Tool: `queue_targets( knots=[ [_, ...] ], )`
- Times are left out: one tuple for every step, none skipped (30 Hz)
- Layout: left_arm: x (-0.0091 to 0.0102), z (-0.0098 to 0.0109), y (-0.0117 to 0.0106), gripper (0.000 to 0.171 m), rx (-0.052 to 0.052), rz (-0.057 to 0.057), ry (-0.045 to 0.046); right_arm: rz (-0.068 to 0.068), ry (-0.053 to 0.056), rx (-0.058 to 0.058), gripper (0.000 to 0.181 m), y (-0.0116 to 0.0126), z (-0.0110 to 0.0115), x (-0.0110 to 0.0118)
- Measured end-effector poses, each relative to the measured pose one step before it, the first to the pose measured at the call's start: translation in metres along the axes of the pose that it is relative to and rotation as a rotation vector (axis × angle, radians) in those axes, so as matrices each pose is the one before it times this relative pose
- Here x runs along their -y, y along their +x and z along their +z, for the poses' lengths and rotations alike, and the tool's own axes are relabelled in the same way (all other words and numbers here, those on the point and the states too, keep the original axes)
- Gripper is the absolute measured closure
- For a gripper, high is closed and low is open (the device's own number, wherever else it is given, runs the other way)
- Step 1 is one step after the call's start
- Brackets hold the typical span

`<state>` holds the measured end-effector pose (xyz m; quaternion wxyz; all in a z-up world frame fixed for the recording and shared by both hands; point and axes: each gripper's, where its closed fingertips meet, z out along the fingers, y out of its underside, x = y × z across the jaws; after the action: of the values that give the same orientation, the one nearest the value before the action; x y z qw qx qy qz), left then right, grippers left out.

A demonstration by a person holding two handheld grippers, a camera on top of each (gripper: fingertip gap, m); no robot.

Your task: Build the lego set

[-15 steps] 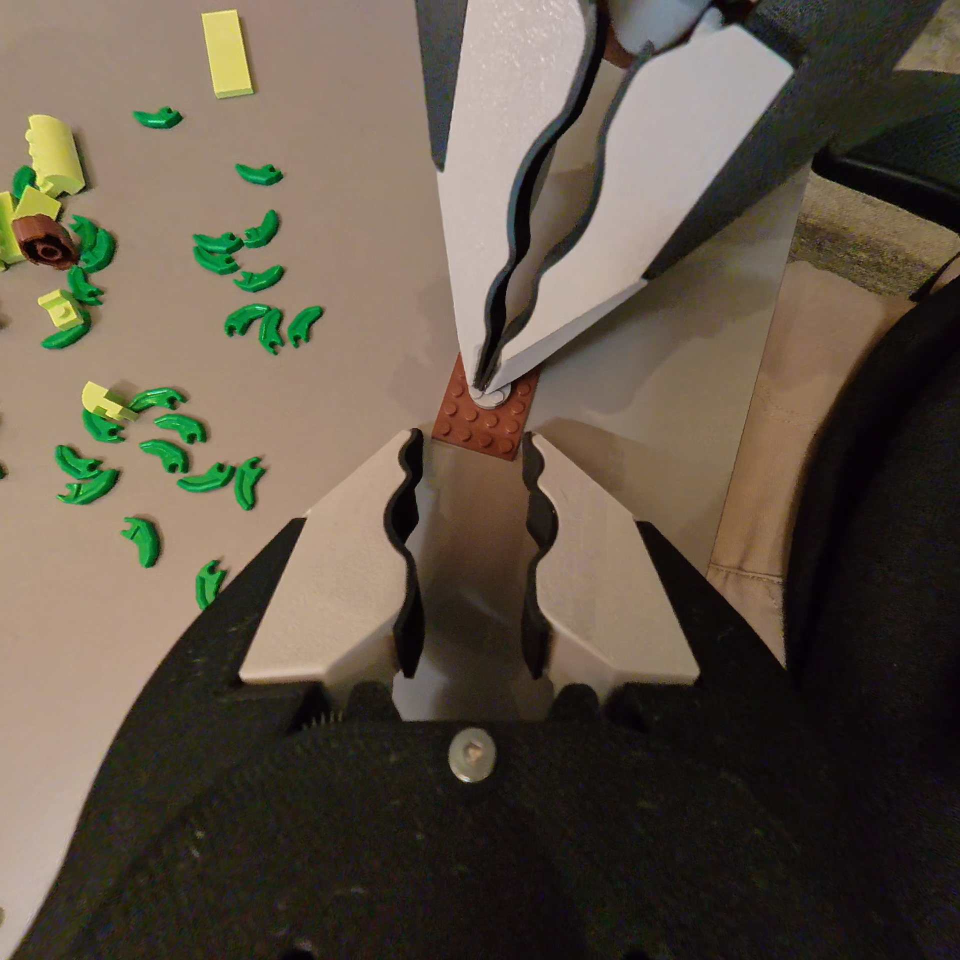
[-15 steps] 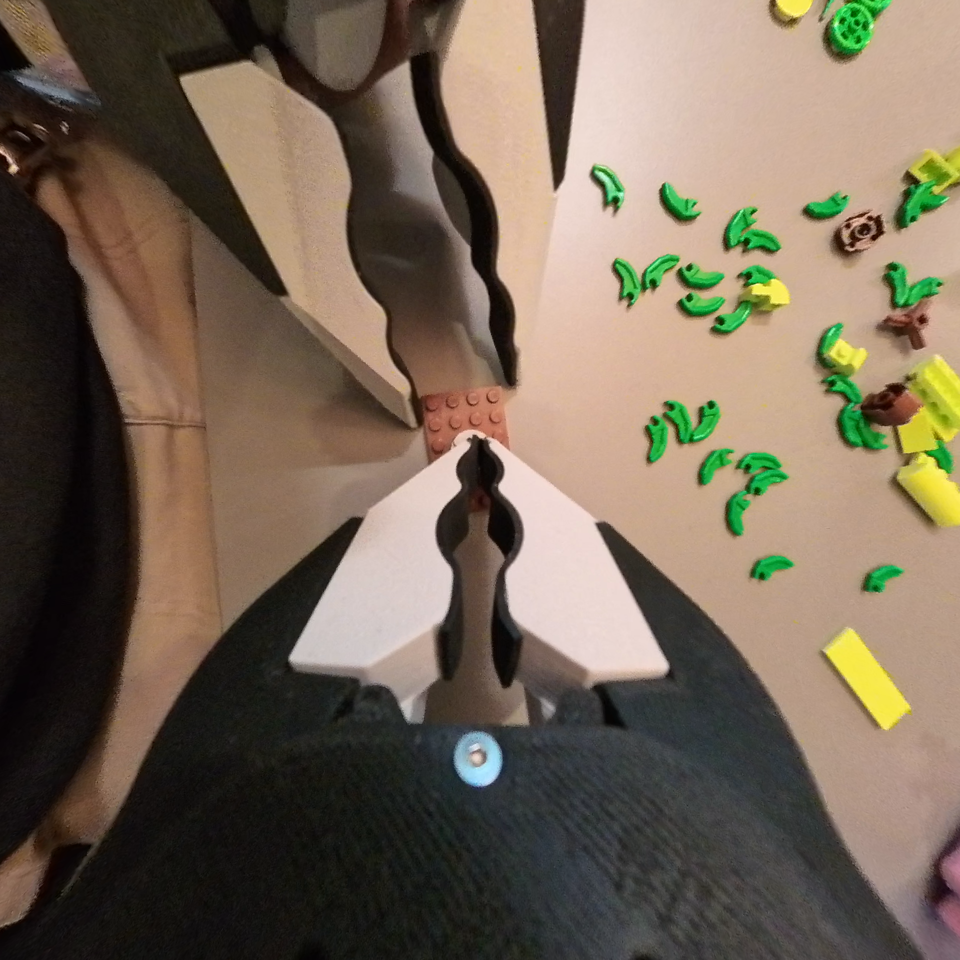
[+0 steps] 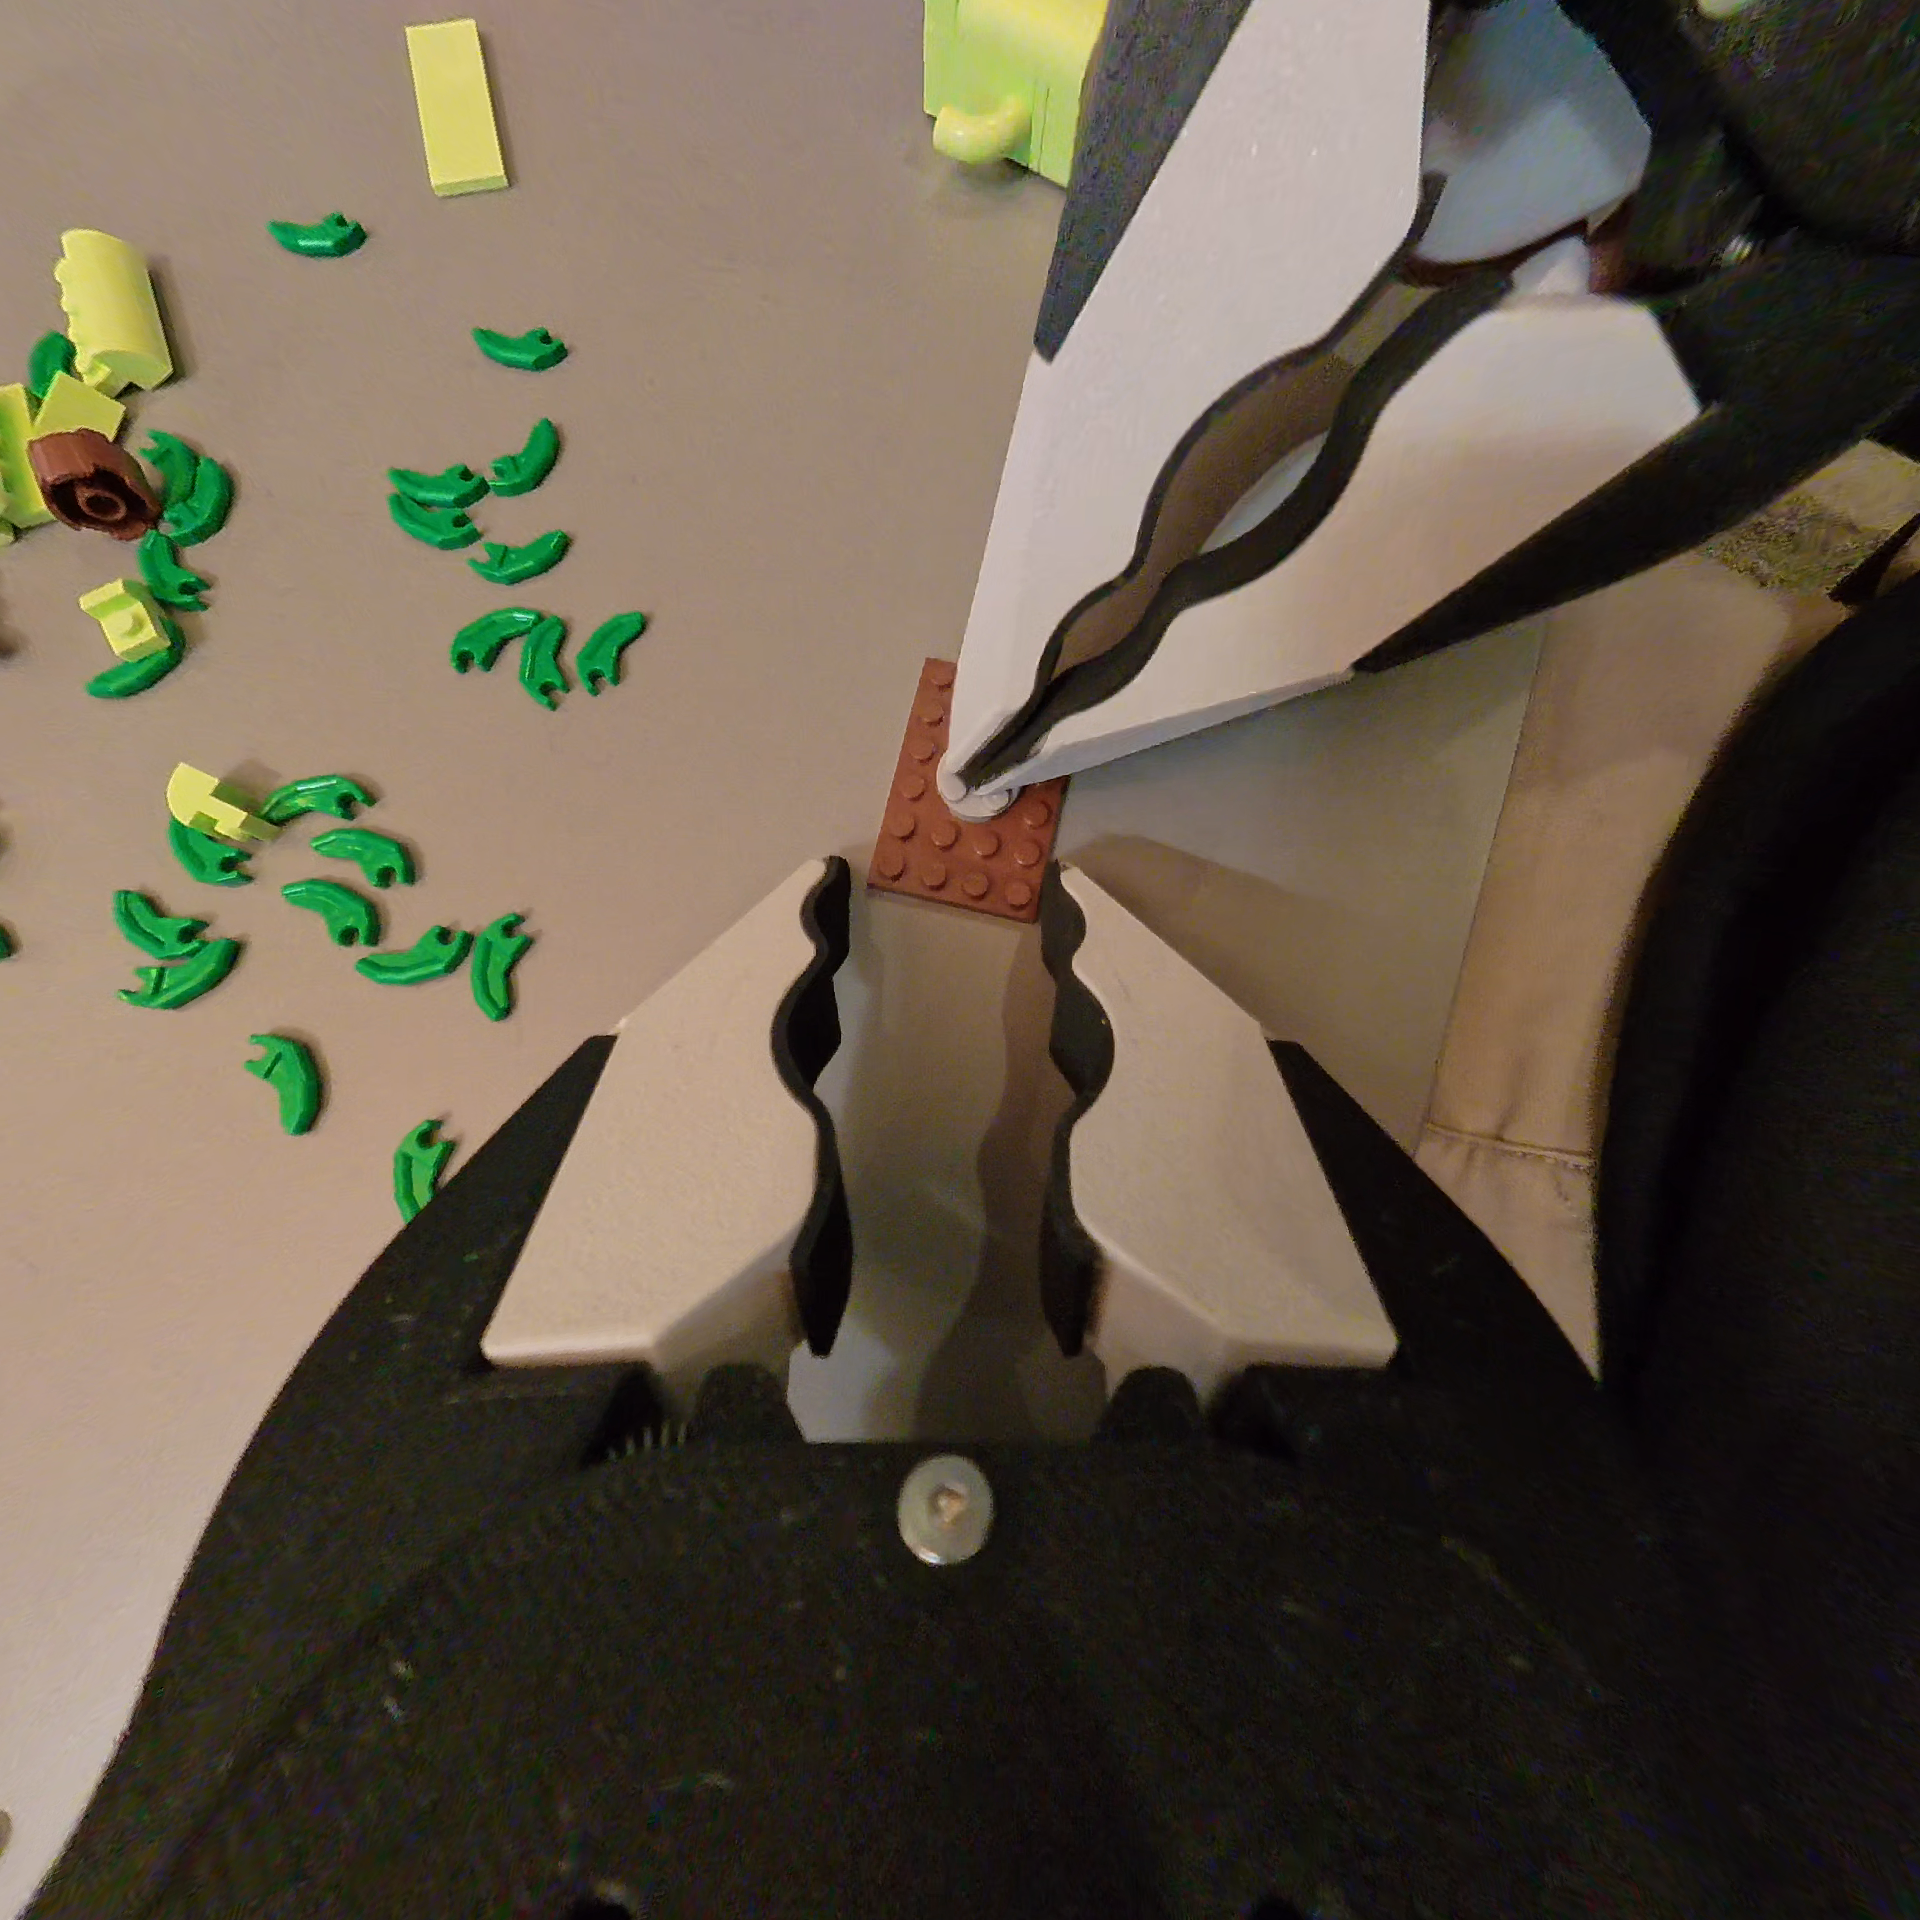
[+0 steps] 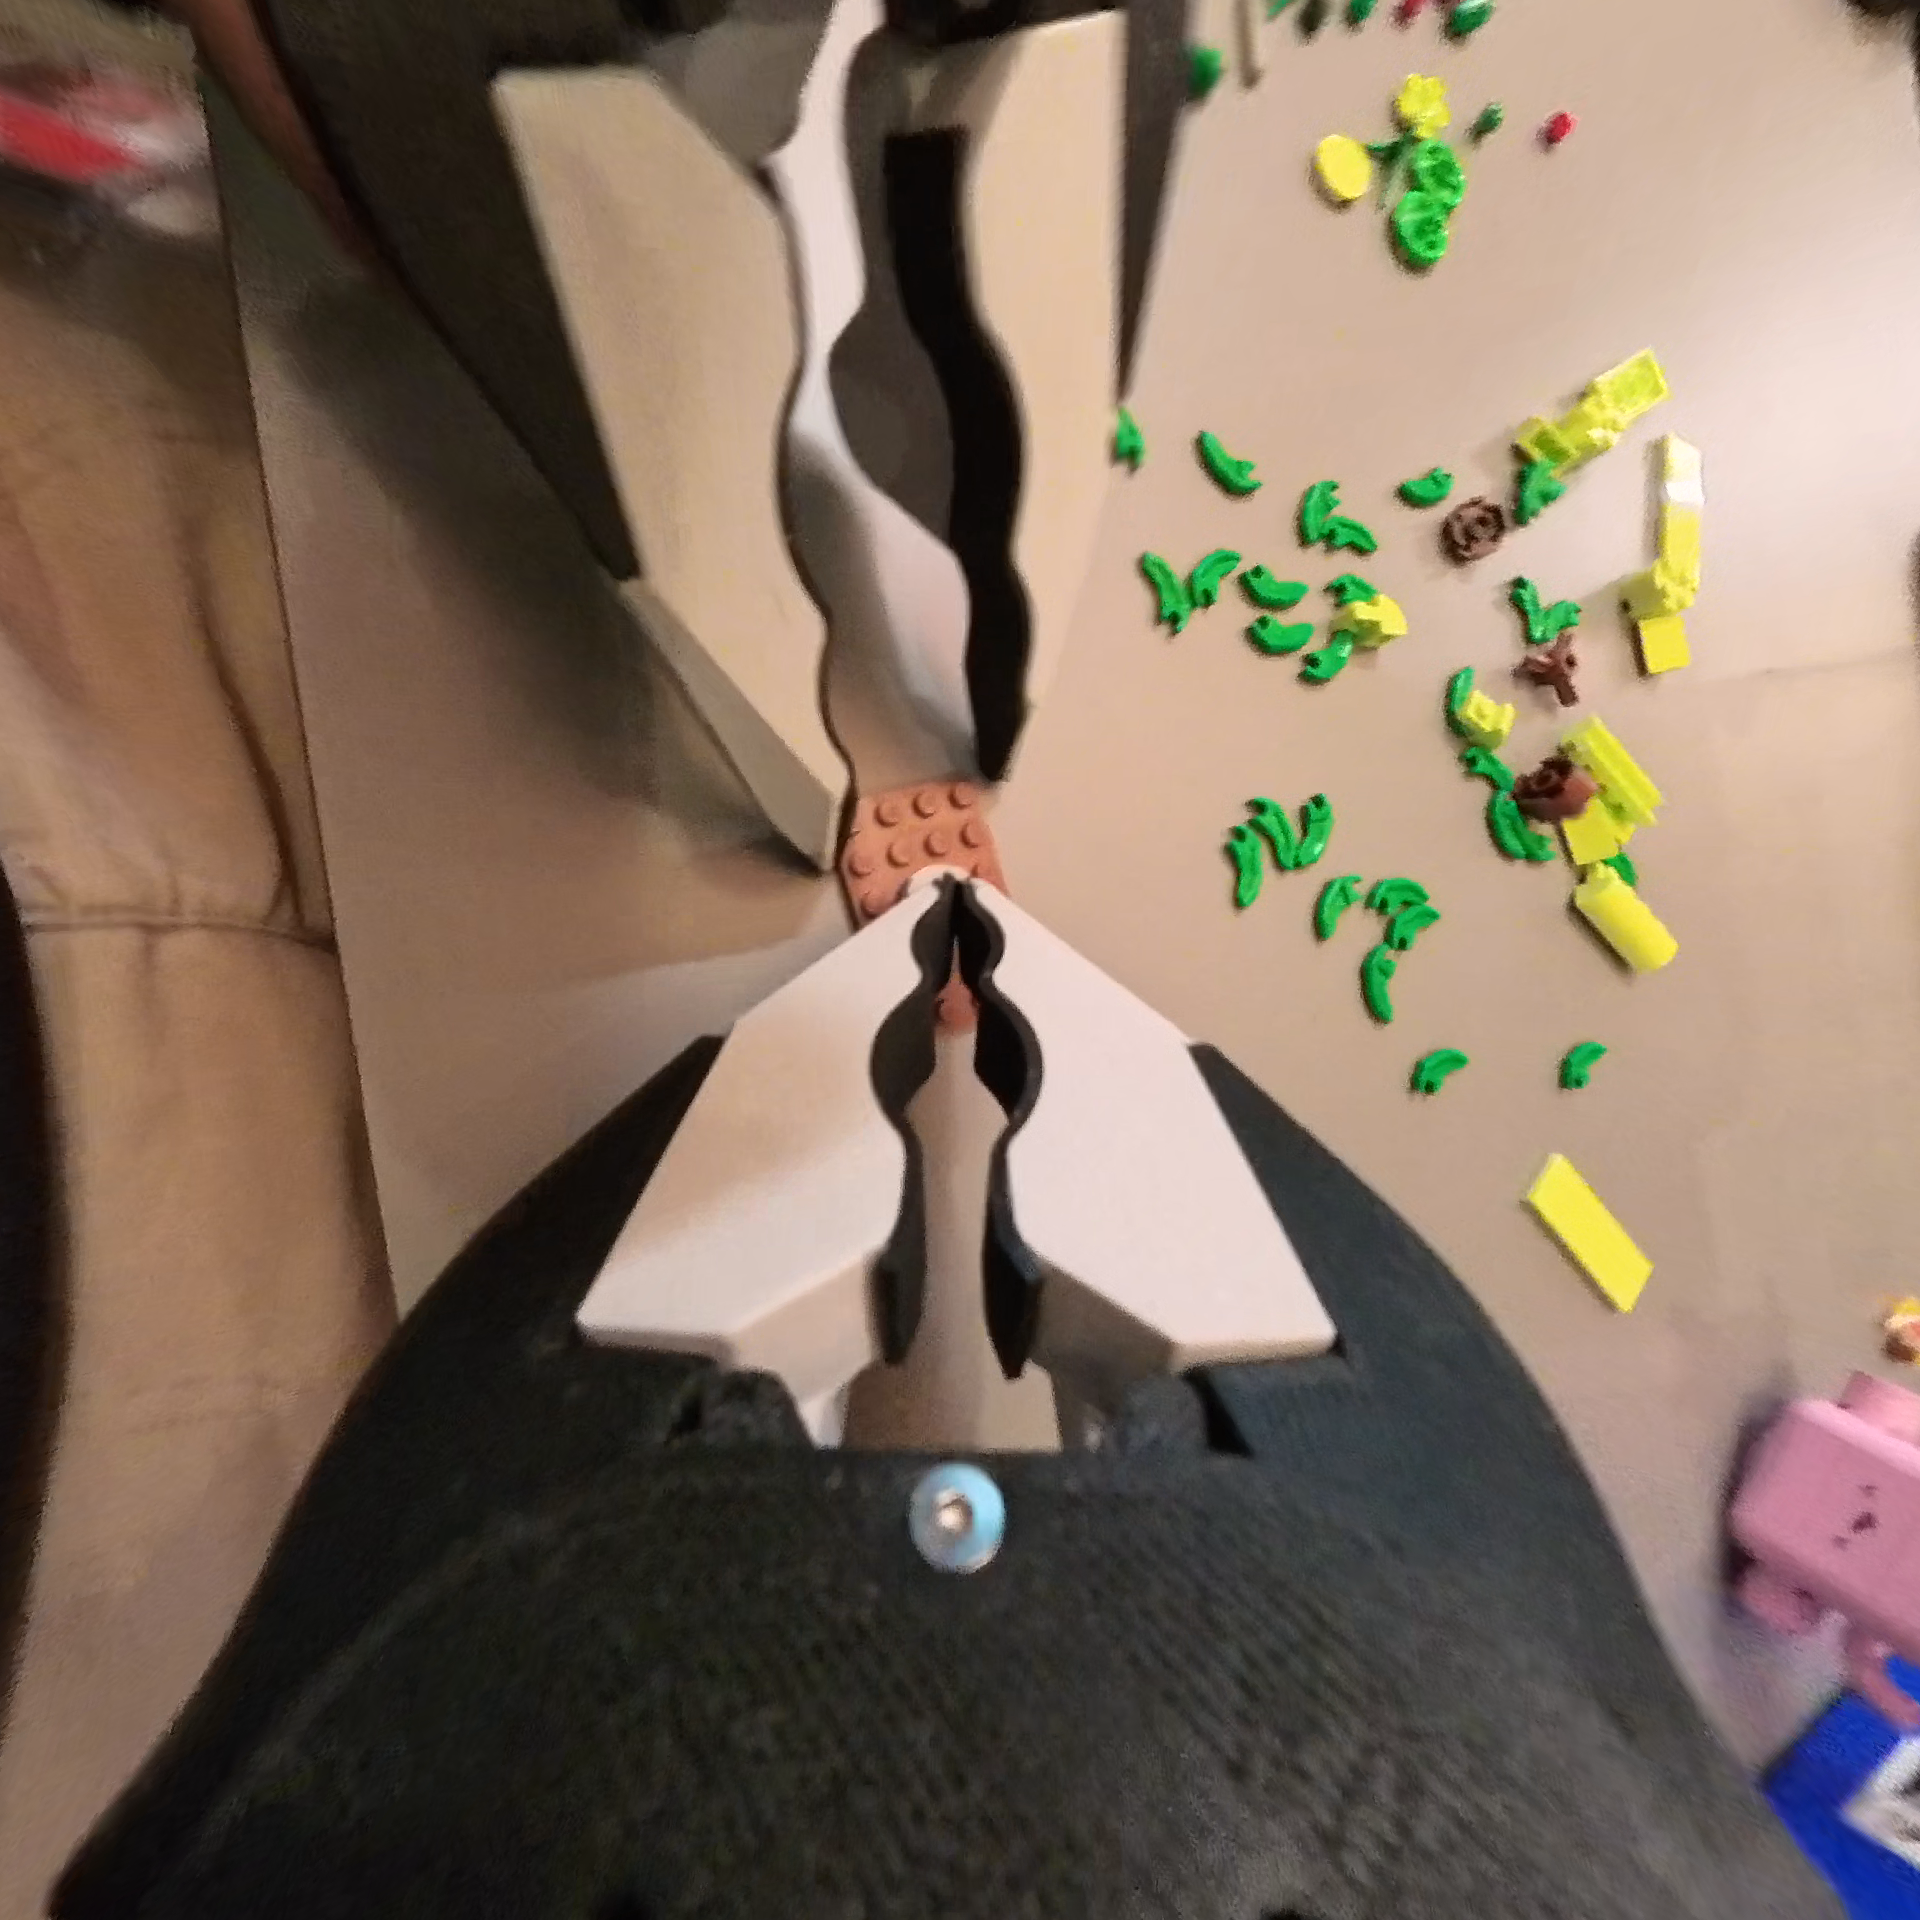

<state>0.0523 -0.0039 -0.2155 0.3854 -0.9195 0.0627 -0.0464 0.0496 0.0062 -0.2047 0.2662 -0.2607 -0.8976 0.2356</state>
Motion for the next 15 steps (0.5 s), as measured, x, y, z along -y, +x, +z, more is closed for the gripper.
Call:
queue_targets(
  knots=[
    [-0.00015,0.00008,-0.00027,0.136,0.0046,0.0031,-0.00094,0.0606,0.0421,-0.0149,0.181,0.00447,-0.00347,0.00350],
    [-0.00008,-0.00001,0.00004,0.136,0.0031,0.0034,-0.00048,0.0689,0.0682,-0.0141,0.181,0.00555,-0.00681,0.00724],
    [-0.00008,-0.00002,0.00015,0.136,0.0022,0.0036,-0.00048,0.0746,0.0760,-0.0055,0.181,0.00552,-0.00837,0.00874],
    [-0.00005,-0.00001,0.00017,0.137,0.0016,0.0030,-0.00024,0.0780,0.0607,0.0022,0.181,0.00500,-0.00755,0.00692],
    [-0.00001,0.00003,0.00004,0.137,0.0016,0.0019,-0.00033,0.0765,0.0319,0.0053,0.181,0.00412,-0.00482,0.00287],
    [-0.00005,0.00013,-0.00006,0.137,0.0011,0.0013,-0.00047,0.0630,0.0091,0.0096,0.181,0.00208,-0.00233,-0.00083],
    [-0.00001,0.00000,0.00002,0.137,-0.0001,-0.0001,-0.00005,0.0416,-0.0004,0.0094,0.181,0.00004,-0.00012,-0.00269],
    [0.00005,0.00004,-0.00002,0.137,-0.0014,-0.0014,0.00005,0.0208,-0.0054,-0.0021,0.181,-0.00044,0.00141,-0.00365],
    [-0.00001,-0.00003,0.00004,0.137,-0.0016,-0.0016,0.00016,0.0006,-0.0121,-0.0114,0.181,-0.00027,0.00230,-0.00428],
    [0.00000,-0.00002,-0.00002,0.137,-0.0012,-0.0016,0.00019,-0.0077,-0.0115,-0.0079,0.181,-0.00125,0.00277,-0.00339],
    [0.00006,0.00005,-0.00006,0.137,-0.0007,-0.0008,0.00004,0.0020,-0.0044,0.0021,0.181,-0.00261,0.00280,-0.00185],
    [-0.00001,-0.00001,-0.00003,0.137,-0.0003,-0.0004,0.00002,0.0142,-0.0017,0.0165,0.181,-0.00409,0.00321,-0.00118],
    [0.00000,0.00000,-0.00001,0.137,0.0000,0.0001,0.00000,0.0165,-0.0110,0.0231,0.181,-0.00429,0.00373,-0.00262],
    [0.00007,-0.00007,0.00000,0.137,0.0000,0.0000,-0.00001,0.0085,-0.0393,0.0007,0.181,-0.00039,0.00469,-0.00711],
    [0.00000,0.00000,0.00002,0.137,-0.0001,-0.0001,-0.00003,-0.0100,-0.0600,-0.0178,0.181,0.00245,0.00461,-0.01017]
  ],
)
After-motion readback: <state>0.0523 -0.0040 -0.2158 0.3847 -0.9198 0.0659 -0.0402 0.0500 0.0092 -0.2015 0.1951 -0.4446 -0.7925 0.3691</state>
